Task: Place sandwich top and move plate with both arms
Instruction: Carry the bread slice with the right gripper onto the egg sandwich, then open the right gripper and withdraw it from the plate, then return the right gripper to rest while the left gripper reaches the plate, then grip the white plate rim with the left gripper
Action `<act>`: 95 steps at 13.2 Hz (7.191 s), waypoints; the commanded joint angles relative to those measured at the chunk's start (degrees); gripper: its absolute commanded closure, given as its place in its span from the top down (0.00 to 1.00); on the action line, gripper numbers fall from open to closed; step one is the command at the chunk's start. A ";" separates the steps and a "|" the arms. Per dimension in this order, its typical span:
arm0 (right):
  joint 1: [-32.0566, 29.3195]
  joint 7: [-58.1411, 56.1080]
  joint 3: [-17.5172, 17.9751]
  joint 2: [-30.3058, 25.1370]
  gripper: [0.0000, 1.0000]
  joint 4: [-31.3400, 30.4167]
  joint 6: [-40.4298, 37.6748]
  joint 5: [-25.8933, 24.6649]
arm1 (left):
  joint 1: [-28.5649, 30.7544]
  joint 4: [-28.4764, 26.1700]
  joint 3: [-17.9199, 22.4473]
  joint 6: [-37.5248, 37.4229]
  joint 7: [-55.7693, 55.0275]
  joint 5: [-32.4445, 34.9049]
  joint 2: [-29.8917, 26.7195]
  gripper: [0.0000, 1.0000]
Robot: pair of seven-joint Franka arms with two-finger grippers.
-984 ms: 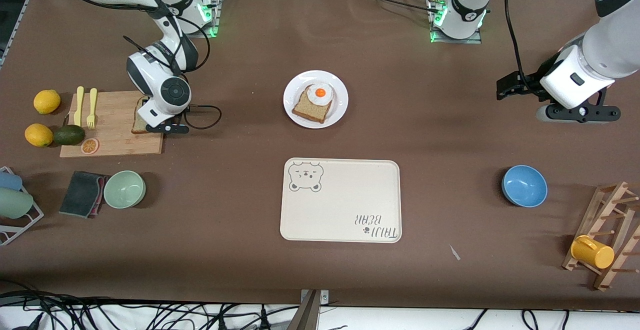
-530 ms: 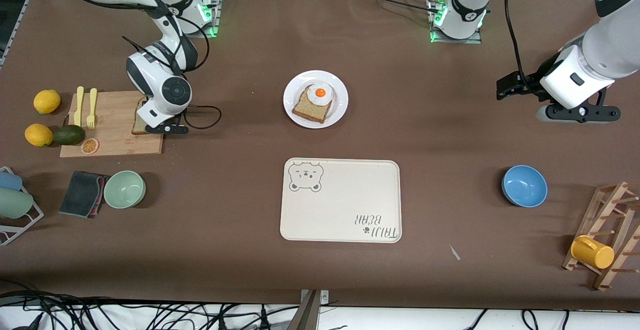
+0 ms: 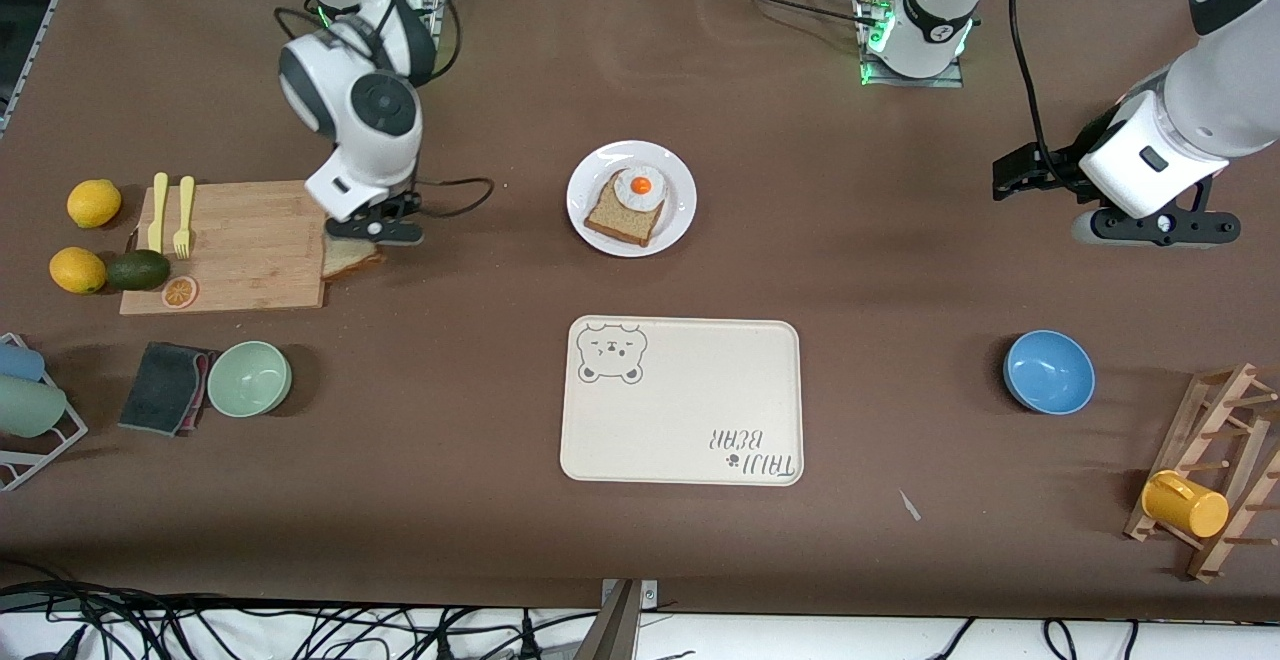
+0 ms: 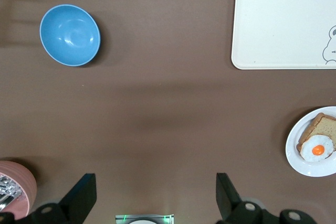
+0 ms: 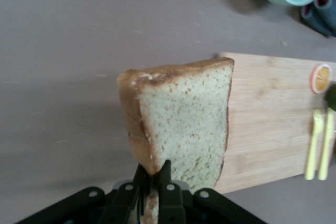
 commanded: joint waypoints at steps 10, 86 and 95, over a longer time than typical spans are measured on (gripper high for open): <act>18.82 37.67 6.51 15.17 0.00 27.74 0.65 14.51 | 0.13 0.46 -0.05 -0.66 1.07 -0.40 -0.02 1.00; -6.92 -27.77 -17.31 -5.11 1.00 38.84 -30.98 23.75 | -13.23 -33.11 -3.66 33.87 74.90 -85.83 35.04 0.35; -6.57 -27.68 -16.87 -4.84 1.00 38.84 -31.24 23.66 | -15.69 -33.03 -3.92 37.22 75.16 -87.76 35.40 0.16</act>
